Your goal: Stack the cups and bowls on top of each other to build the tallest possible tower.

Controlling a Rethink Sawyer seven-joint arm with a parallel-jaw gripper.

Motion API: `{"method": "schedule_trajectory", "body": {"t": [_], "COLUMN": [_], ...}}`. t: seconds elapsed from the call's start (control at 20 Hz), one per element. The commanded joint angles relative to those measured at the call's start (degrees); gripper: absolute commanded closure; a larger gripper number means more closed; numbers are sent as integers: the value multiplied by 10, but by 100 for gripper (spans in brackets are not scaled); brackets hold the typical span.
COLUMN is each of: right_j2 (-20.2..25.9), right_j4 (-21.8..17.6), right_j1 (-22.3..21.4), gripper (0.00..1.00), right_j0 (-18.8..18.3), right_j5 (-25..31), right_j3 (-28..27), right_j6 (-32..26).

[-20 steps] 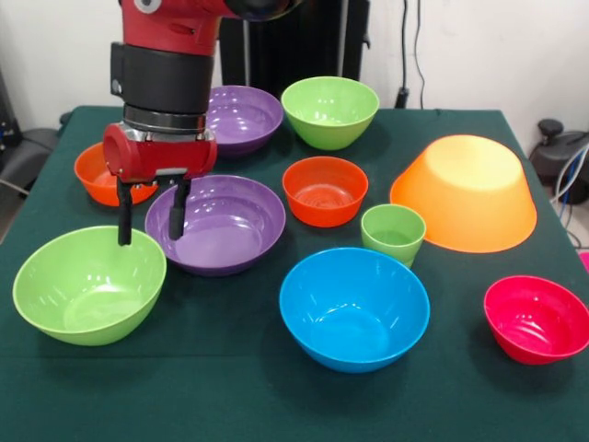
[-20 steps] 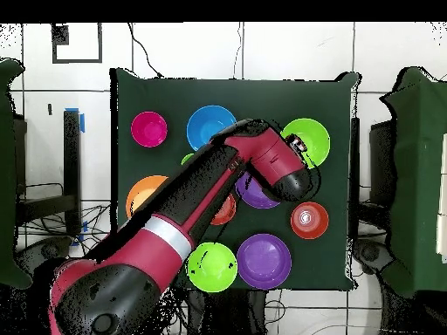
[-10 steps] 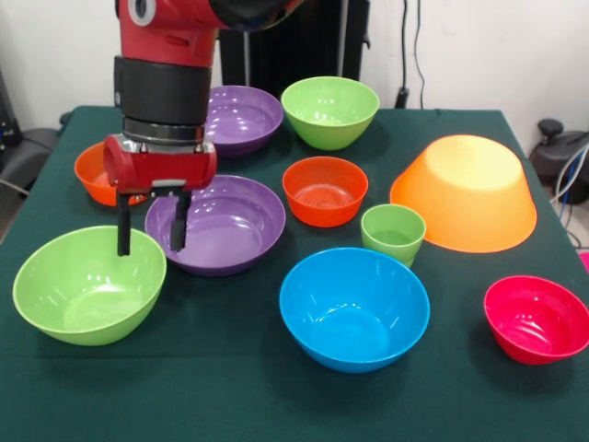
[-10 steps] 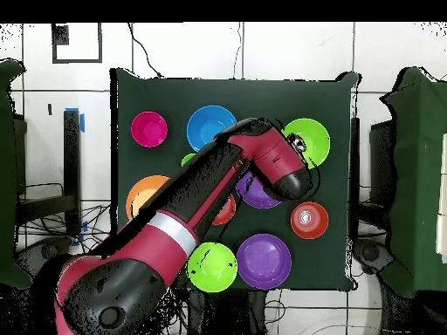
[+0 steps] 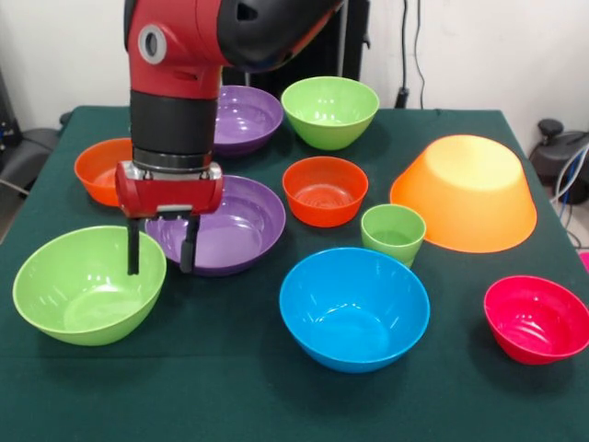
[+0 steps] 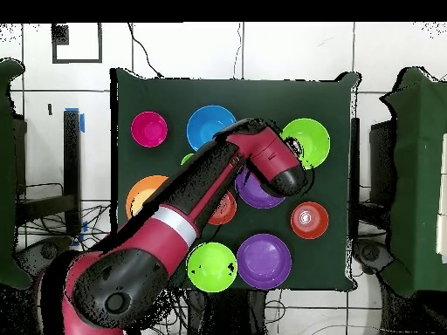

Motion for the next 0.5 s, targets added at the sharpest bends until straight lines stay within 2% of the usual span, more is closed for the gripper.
{"method": "schedule_trajectory", "body": {"t": [0.05,0.5], "right_j2": [58,39], "right_j4": [37,31], "right_j1": [48,89], "gripper": [0,0], "right_j0": [-13,-23], "right_j5": [-23,-19], "right_j3": [-55,-96], "right_j6": [231,274]}}
